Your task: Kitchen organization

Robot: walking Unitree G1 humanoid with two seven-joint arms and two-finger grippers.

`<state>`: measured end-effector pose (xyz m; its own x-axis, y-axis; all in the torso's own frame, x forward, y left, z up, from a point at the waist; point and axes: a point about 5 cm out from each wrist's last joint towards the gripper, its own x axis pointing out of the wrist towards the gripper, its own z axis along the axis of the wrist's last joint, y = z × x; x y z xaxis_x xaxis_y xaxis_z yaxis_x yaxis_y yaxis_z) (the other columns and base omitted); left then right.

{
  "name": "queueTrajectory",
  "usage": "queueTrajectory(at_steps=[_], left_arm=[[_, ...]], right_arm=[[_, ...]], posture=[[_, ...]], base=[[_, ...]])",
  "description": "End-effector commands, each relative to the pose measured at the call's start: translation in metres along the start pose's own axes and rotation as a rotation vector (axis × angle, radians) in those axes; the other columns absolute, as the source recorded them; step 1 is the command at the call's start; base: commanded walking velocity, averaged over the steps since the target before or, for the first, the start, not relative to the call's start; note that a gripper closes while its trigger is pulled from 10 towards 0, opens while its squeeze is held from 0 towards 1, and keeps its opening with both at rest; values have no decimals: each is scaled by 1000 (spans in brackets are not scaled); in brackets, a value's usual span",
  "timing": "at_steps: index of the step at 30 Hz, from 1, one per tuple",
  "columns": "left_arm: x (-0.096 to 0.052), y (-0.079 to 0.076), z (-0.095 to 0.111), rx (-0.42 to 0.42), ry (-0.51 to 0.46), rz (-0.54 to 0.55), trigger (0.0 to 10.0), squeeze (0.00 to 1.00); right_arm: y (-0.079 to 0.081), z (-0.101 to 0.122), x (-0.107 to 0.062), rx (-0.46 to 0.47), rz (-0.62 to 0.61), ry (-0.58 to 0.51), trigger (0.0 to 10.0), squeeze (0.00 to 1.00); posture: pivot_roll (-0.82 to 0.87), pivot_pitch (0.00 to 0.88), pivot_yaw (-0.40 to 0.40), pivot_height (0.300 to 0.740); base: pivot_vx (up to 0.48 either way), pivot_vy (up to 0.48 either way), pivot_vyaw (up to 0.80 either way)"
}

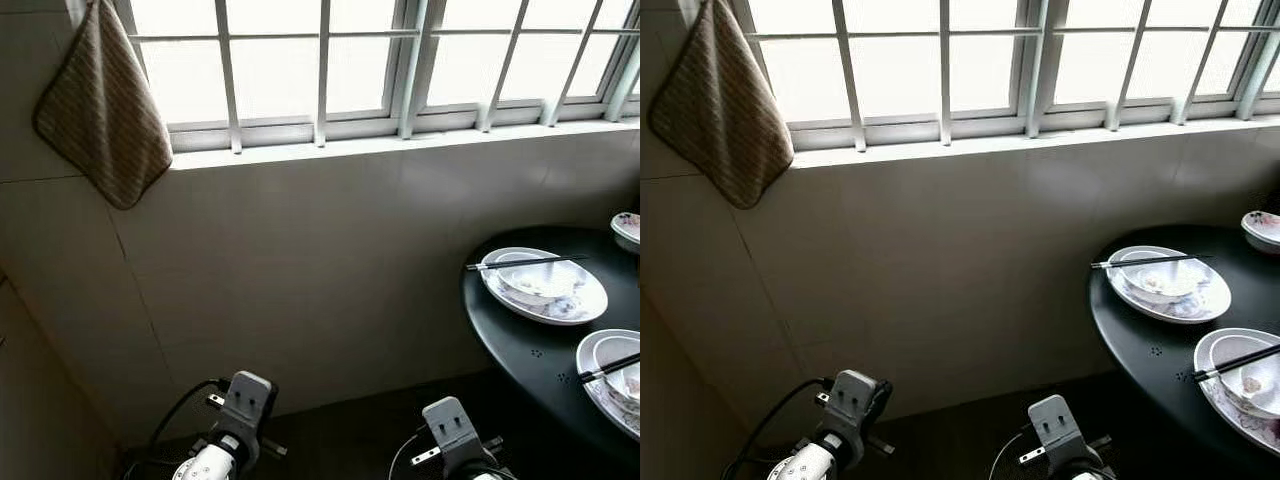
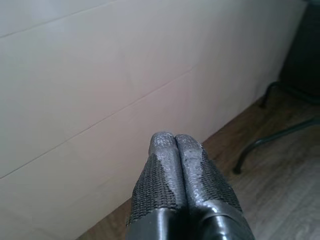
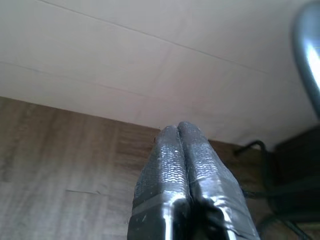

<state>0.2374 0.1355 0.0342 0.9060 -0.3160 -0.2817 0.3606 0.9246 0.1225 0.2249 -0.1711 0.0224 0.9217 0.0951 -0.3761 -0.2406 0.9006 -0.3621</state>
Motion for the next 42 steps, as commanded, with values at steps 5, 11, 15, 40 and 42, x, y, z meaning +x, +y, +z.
queueTrajectory(at_steps=[5,11,15,40,42], left_arm=[[0,1,0,12,11,0,10000,0],[1,2,0,-10,8,9,10000,0],[1,2,0,-13,6,10,10000,0],[3,0,-4,-41,26,14,10000,0],[3,0,-4,-42,26,14,10000,0]], right_arm=[[0,8,-1,-77,-15,-39,10000,0],[-6,13,-1,-249,-79,-54,10000,0],[-12,13,-1,-278,-133,-60,10000,1000],[-8,11,-2,-371,-116,-80,10000,1000],[-9,11,-1,-370,-122,-79,10000,1000]], posture=[[-24,0,6,740],[-23,0,4,740],[-17,0,1,740],[-25,0,-5,740],[-24,0,-5,740]], base=[[0,-155,0],[0,-359,0],[0,0,0],[0,0,0],[0,0,0]])
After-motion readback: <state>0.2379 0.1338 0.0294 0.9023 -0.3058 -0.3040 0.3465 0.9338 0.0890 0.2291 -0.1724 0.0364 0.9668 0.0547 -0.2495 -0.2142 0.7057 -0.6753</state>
